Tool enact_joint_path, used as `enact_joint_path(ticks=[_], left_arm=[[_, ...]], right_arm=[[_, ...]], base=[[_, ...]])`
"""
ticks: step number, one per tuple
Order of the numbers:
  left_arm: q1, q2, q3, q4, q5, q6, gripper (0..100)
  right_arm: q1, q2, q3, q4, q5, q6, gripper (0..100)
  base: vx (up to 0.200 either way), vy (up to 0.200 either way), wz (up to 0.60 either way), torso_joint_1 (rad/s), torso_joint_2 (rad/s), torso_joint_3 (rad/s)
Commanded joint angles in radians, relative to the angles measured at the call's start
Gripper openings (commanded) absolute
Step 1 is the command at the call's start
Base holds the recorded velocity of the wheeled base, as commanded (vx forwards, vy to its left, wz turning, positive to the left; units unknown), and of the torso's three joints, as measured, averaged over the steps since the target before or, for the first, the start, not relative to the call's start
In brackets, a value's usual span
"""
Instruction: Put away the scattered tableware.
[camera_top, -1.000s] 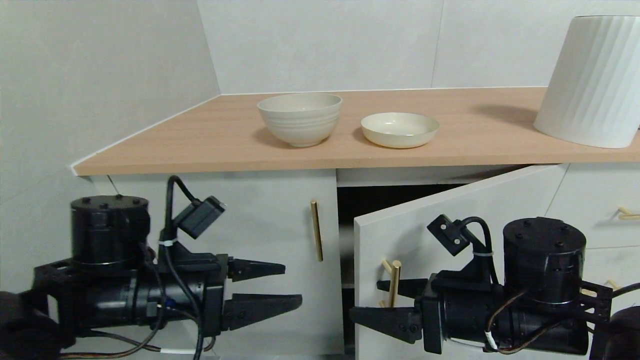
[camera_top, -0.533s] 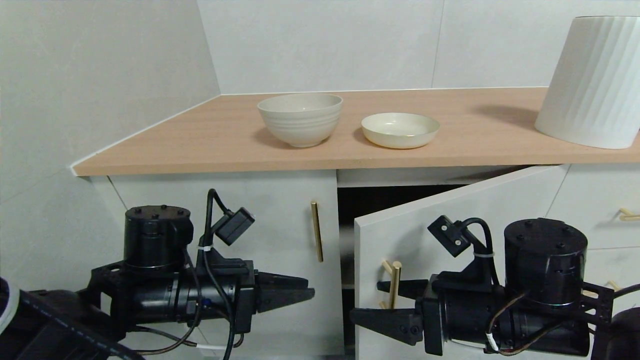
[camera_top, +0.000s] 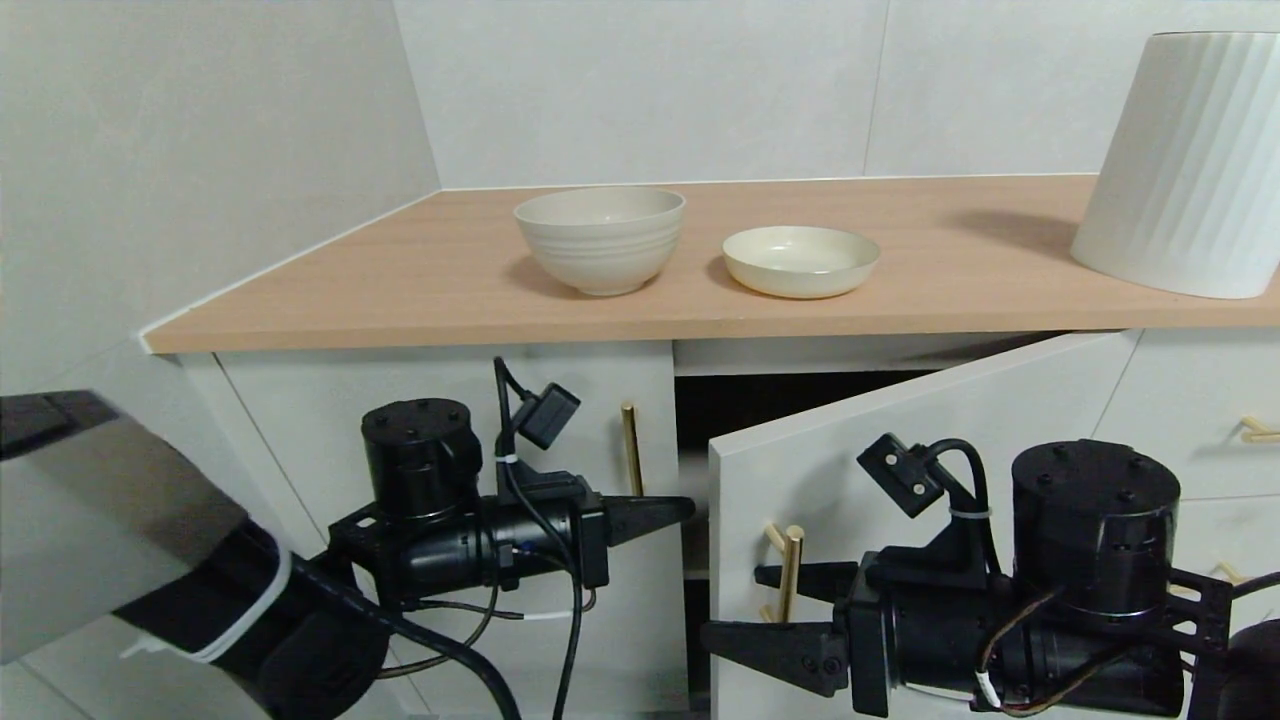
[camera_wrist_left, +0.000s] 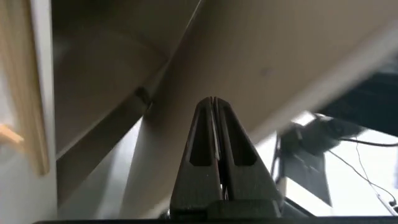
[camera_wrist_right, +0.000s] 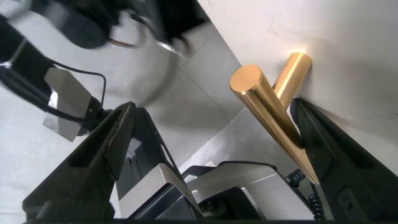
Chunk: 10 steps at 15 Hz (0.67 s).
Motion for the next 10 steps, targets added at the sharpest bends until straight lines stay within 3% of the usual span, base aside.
enact_joint_path(ticks=[1, 7, 10], left_arm=[[-0.024, 0.134, -0.009, -0.076, 0.030, -0.004, 0], [-0.077, 0.207, -0.097, -0.136, 0.133, -0.002, 0], [-0.111, 0.220, -0.101, -0.180, 0.135, -0.001, 0]], right_arm=[[0.001, 0.001, 0.000, 0.002, 0.000, 0.000, 100], [0.001, -0.003, 0.003, 0.003, 0.000, -0.003, 100], [0.000, -0.004, 0.005, 0.002, -0.002, -0.006, 100]], base=[[0.000, 0.000, 0.00, 0.000, 0.00, 0.000], [0.000, 0.000, 0.00, 0.000, 0.00, 0.000], [0.000, 0.000, 0.00, 0.000, 0.00, 0.000]])
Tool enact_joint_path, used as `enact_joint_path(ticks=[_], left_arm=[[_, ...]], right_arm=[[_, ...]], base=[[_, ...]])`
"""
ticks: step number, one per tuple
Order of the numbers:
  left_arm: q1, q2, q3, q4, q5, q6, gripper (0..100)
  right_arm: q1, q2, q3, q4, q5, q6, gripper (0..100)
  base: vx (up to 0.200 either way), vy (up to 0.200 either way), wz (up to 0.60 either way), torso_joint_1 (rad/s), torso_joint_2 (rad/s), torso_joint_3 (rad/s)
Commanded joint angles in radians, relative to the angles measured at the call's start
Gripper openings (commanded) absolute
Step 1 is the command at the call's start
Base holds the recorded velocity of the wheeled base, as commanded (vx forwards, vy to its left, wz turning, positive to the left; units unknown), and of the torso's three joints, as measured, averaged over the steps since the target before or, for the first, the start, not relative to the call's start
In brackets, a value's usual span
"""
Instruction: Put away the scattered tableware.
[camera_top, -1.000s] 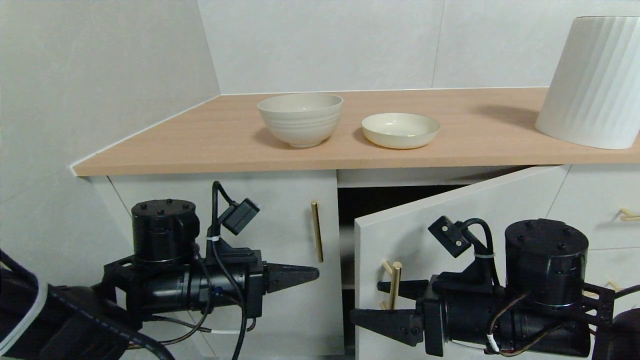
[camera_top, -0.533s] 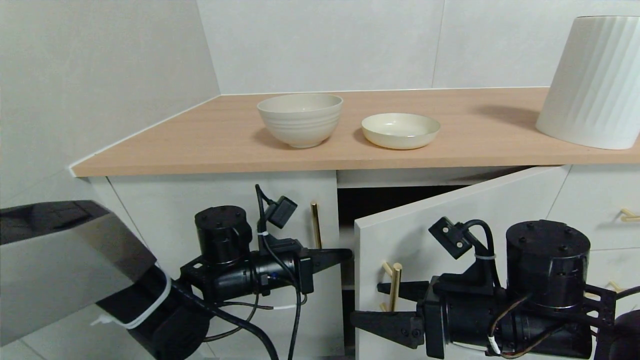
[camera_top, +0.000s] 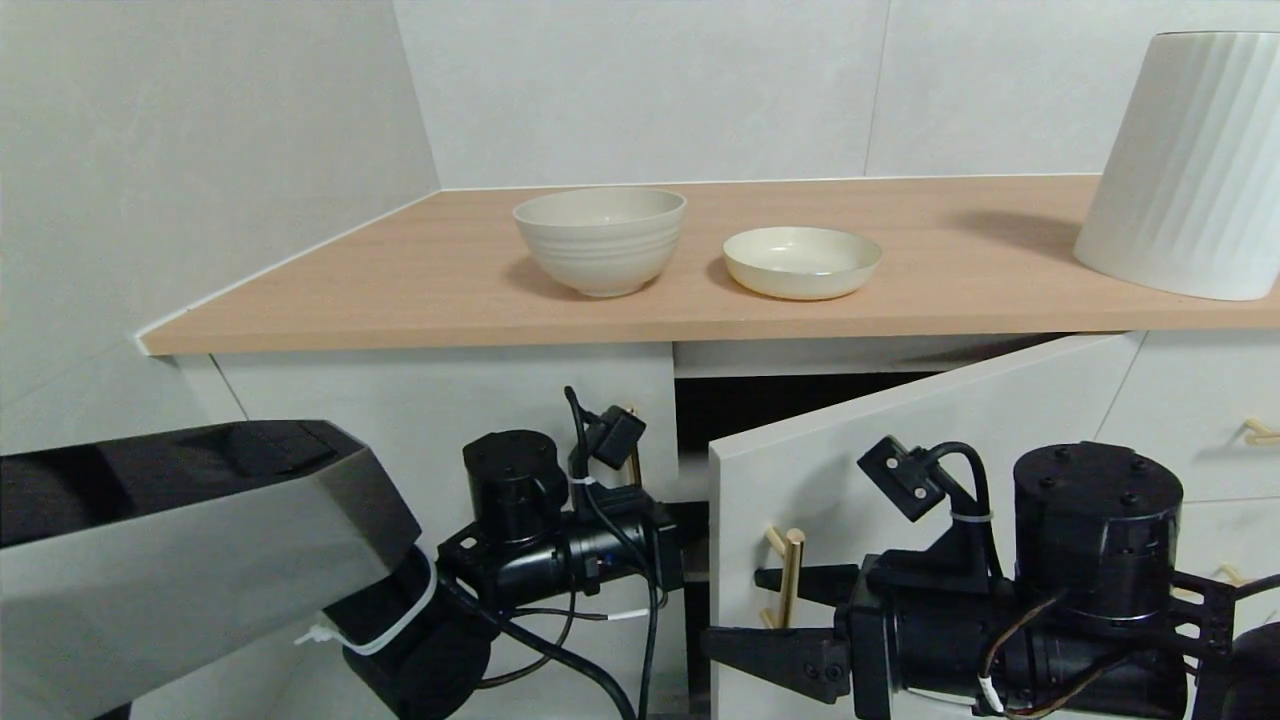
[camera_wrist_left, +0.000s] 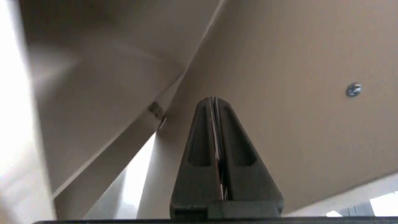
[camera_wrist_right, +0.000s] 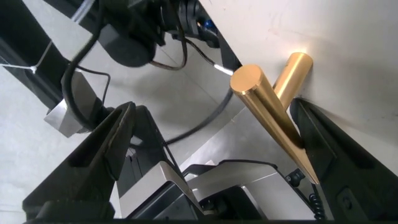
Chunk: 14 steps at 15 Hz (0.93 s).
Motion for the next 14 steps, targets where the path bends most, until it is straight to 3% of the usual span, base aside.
enact_joint_path(ticks=[1, 3, 10, 14], left_arm=[[-0.027, 0.018, -0.002, -0.024, 0.001, 0.001, 0], [-0.060, 0.029, 0.004, -0.058, -0.001, 0.001, 0], [-0.073, 0.028, 0.008, -0.095, 0.002, 0.001, 0], [-0.073, 0.009, 0.010, -0.101, 0.002, -0.004, 0]], right_arm=[[-0.002, -0.001, 0.002, -0.002, -0.005, -0.002, 100], [-0.008, -0.027, 0.013, 0.000, -0.019, -0.004, 100], [-0.072, -0.130, 0.085, 0.002, -0.094, -0.007, 100], [-0.044, -0.296, 0.252, 0.038, -0.086, -0.005, 100]], base=[[0.000, 0.000, 0.00, 0.000, 0.00, 0.000], [0.000, 0.000, 0.00, 0.000, 0.00, 0.000], [0.000, 0.000, 0.00, 0.000, 0.00, 0.000], [0.000, 0.000, 0.00, 0.000, 0.00, 0.000]])
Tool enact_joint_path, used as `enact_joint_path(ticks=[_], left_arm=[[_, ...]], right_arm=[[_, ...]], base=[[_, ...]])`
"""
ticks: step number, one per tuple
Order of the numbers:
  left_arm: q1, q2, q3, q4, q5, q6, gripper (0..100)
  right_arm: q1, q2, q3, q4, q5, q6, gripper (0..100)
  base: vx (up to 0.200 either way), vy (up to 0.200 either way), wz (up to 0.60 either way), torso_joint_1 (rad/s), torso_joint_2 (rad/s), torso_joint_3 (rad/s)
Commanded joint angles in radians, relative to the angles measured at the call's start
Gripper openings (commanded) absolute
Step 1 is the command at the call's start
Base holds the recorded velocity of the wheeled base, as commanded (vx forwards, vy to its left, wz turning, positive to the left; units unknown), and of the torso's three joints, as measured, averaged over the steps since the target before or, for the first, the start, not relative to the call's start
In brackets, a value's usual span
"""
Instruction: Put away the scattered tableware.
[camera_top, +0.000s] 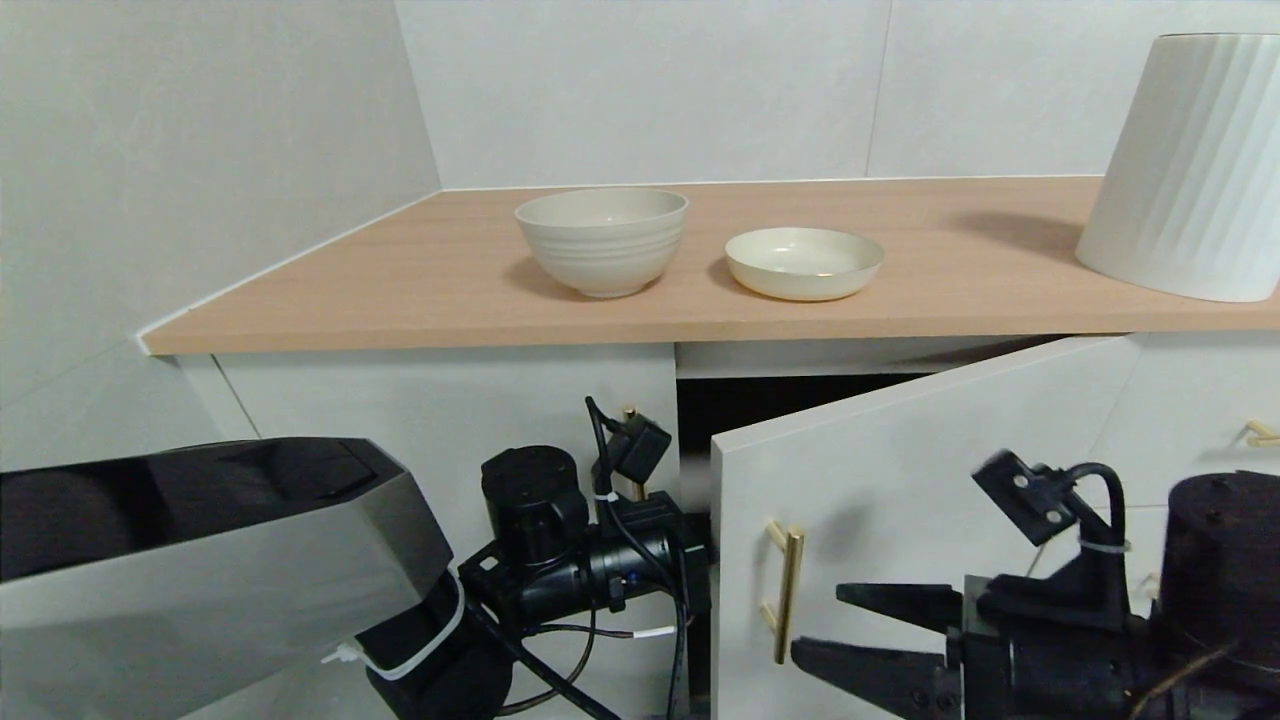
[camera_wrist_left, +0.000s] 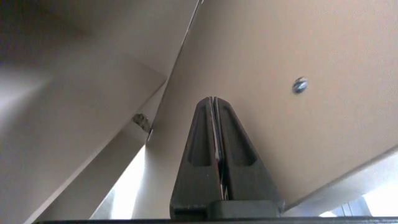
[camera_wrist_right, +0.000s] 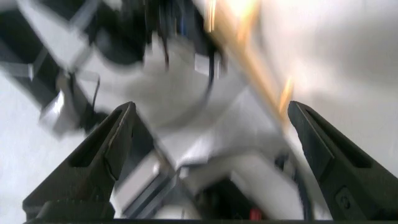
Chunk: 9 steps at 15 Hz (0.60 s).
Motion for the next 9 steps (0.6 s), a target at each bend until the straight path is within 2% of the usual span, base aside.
enact_joint_path(ticks=[1, 5, 9], left_arm=[[-0.001, -0.014, 0.003, 0.001, -0.001, -0.001, 0], [-0.001, -0.008, 0.007, 0.004, -0.001, -0.002, 0], [-0.009, -0.008, 0.003, 0.005, -0.001, -0.004, 0]], right_arm=[[0.025, -0.129, 0.109, 0.032, 0.002, 0.000, 100], [0.068, -0.206, 0.172, 0.040, 0.001, 0.000, 100], [0.105, -0.213, 0.177, 0.056, 0.001, 0.000, 100]], base=[[0.000, 0.000, 0.00, 0.000, 0.00, 0.000], [0.000, 0.000, 0.00, 0.000, 0.00, 0.000], [-0.200, 0.000, 0.00, 0.004, 0.00, 0.002]])
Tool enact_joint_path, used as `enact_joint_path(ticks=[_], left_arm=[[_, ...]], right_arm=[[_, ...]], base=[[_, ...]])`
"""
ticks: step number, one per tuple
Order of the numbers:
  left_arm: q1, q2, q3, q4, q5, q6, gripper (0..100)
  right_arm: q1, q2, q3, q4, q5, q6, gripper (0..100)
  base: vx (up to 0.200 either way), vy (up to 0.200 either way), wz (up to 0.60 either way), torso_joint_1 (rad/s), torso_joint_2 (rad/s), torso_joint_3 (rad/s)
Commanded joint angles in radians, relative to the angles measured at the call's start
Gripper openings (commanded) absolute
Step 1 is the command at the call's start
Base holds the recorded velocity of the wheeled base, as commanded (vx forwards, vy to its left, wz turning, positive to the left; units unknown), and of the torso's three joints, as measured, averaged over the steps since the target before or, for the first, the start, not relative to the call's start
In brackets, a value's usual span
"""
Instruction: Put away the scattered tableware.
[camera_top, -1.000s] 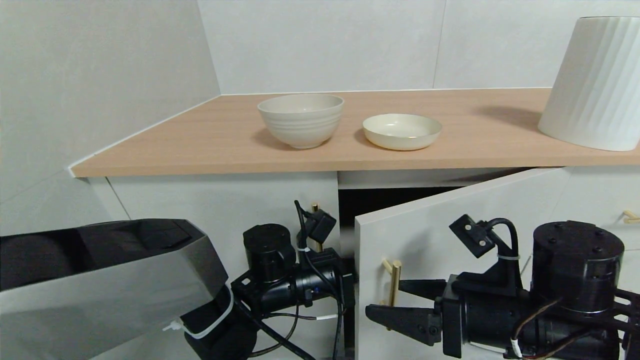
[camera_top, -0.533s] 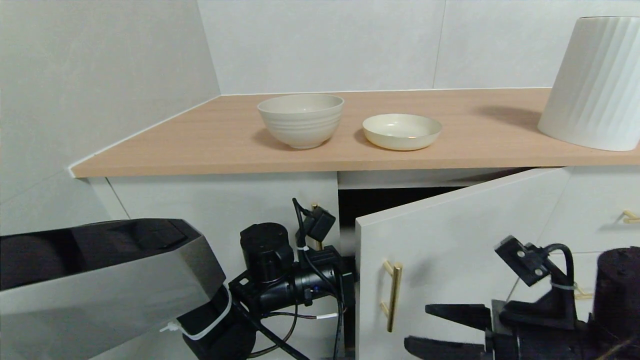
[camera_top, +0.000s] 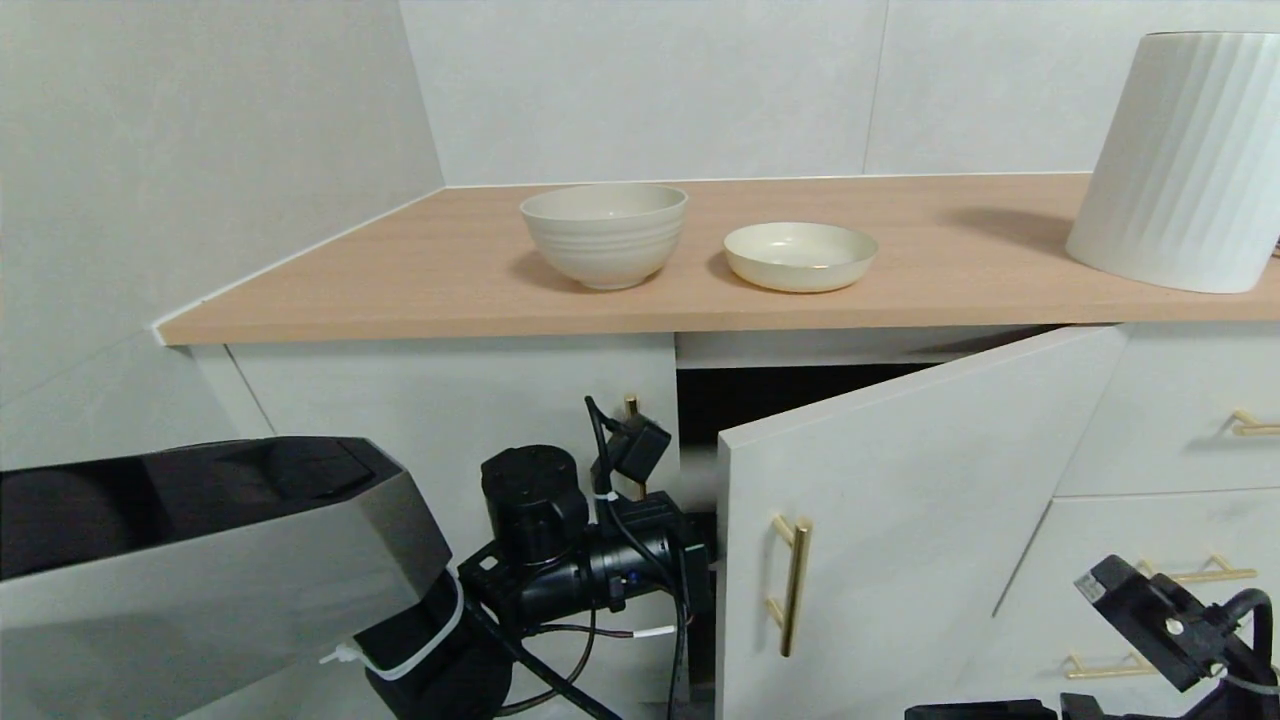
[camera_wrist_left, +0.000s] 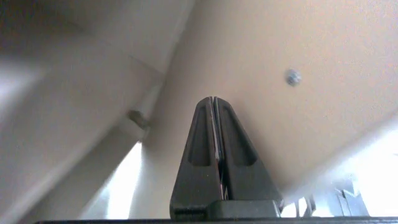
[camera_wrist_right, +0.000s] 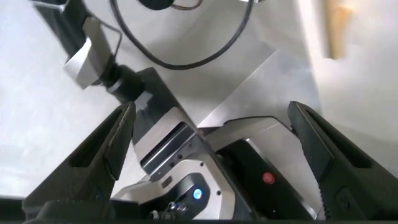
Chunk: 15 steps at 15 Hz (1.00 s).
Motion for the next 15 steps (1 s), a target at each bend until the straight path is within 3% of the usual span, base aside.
enact_joint_path(ticks=[1, 7, 10, 15], left_arm=[[-0.003, -0.001, -0.006, 0.000, -0.002, -0.001, 0], [-0.003, 0.007, -0.029, 0.035, -0.002, -0.004, 0], [-0.003, 0.002, -0.049, 0.049, -0.002, -0.037, 0], [-0.003, 0.004, -0.118, 0.123, -0.002, -0.045, 0]], right_arm=[[0.011, -0.009, 0.002, 0.000, 0.000, 0.000, 100], [0.017, -0.021, 0.005, 0.000, -0.003, 0.000, 100], [0.017, -0.024, 0.006, 0.006, -0.001, 0.000, 100], [0.023, -0.024, 0.009, 0.006, -0.003, 0.000, 100]], base=[[-0.200, 0.000, 0.00, -0.007, 0.01, 0.002], [0.000, 0.000, 0.00, 0.000, 0.00, 0.000], [0.000, 0.000, 0.00, 0.000, 0.00, 0.000], [-0.160, 0.000, 0.00, 0.006, 0.00, 0.003]])
